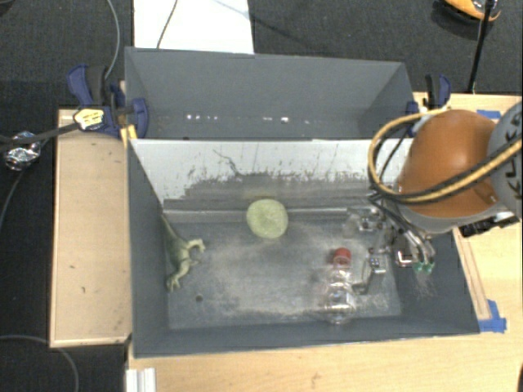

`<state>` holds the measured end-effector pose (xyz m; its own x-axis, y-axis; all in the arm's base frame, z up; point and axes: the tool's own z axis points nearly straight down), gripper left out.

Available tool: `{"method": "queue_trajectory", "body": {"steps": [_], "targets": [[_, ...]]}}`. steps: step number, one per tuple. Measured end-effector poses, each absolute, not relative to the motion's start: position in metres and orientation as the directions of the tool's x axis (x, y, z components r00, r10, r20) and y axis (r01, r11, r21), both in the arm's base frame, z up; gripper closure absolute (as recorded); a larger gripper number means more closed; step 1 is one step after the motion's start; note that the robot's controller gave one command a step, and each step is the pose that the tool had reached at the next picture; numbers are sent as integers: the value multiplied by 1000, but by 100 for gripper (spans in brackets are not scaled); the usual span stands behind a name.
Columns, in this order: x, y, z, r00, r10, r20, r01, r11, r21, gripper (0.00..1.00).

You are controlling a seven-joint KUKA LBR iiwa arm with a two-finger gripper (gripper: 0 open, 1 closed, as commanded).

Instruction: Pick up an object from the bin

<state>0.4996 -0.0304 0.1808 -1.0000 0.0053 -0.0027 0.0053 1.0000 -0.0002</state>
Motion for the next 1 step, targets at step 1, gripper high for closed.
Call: {"method": "queue_trajectory", "body": {"steps": [1], "targets": [[500, -30, 181, -1000, 5, -3, 5, 1000, 0, 0]]}}
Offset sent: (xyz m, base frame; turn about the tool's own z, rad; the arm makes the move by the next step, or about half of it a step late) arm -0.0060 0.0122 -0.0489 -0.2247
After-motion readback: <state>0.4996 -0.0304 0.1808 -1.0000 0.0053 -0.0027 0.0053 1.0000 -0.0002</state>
